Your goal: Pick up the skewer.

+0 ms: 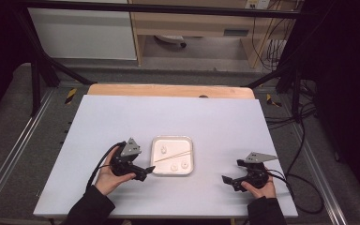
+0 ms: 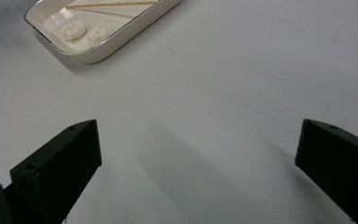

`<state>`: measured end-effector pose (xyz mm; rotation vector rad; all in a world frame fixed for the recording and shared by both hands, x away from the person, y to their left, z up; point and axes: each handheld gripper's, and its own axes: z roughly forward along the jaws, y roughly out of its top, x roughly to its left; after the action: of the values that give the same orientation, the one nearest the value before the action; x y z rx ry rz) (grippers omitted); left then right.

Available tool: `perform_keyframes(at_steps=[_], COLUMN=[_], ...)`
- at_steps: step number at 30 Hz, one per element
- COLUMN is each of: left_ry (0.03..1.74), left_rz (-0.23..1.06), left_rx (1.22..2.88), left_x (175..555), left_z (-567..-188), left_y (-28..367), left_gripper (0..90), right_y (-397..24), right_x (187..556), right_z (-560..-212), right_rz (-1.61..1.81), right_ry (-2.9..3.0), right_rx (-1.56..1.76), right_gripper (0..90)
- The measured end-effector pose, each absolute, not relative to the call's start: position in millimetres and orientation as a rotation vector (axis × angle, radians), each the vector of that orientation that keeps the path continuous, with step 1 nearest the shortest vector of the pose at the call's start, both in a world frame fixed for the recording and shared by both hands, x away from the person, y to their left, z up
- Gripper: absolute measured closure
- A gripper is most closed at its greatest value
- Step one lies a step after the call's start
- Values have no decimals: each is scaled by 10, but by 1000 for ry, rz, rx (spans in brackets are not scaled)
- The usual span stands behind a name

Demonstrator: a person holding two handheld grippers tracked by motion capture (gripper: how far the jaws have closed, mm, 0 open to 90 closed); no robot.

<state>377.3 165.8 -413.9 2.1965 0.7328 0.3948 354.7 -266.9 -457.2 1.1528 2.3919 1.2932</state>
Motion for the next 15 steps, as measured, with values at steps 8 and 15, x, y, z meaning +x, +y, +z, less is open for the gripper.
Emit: perform_keyframes(at_steps=[8,15], left_ry=[739,732], left_rz=[385,384], left_rx=[2211,2236], left_x=[3864,3924], left_z=[-4130,-4138], left_y=[1488,1338], left_gripper=[83,121], right_y=[-2666,-2666], right_x=[3546,3549], right_z=[-4574,-4576], right_rz=[1294,1292], right_ry=[2392,2395], right_rx=[1155,1151], right_gripper=[8,8])
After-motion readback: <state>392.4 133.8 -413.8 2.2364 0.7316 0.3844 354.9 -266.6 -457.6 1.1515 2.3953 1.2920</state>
